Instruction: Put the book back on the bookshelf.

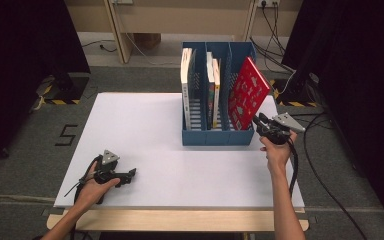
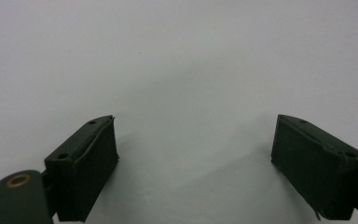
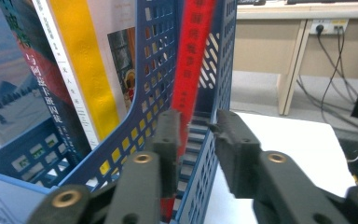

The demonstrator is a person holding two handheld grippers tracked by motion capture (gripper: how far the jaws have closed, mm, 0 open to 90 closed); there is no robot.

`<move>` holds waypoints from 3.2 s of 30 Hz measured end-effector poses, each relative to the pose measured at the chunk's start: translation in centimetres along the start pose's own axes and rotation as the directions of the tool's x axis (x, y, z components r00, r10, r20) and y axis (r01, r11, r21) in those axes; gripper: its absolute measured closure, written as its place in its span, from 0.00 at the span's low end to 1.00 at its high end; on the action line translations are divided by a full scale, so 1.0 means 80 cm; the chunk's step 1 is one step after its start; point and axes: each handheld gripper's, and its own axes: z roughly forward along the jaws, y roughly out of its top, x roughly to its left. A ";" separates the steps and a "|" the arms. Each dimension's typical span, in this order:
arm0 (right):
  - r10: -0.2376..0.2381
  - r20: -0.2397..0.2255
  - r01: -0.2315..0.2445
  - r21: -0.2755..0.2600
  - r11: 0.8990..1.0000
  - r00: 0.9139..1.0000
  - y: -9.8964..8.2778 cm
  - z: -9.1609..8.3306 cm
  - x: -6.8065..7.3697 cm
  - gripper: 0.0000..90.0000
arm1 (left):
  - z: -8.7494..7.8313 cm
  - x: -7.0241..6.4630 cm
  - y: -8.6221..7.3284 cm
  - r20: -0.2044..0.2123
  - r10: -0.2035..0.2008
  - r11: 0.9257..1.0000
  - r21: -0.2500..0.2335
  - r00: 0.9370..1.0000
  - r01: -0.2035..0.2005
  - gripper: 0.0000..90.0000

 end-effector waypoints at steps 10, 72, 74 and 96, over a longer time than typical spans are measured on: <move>-0.008 0.001 0.008 -0.012 1.000 1.000 0.010 0.035 0.015 0.82 | 0.000 0.000 0.000 0.000 0.000 1.000 0.000 1.000 0.000 0.15; 0.145 -0.052 -0.145 0.009 0.989 0.988 0.023 0.020 0.028 0.25 | 0.000 0.000 0.000 0.000 0.000 1.000 0.000 1.000 0.000 0.15; 0.150 -0.055 -0.150 0.004 0.989 0.987 0.023 0.018 0.029 0.24 | 0.000 0.000 0.000 0.000 0.000 1.000 0.000 1.000 0.000 0.15; 0.144 -0.032 -0.145 -0.012 0.989 0.989 0.018 -0.005 0.037 0.18 | 0.000 0.000 0.000 0.002 0.000 1.000 0.001 1.000 0.000 0.15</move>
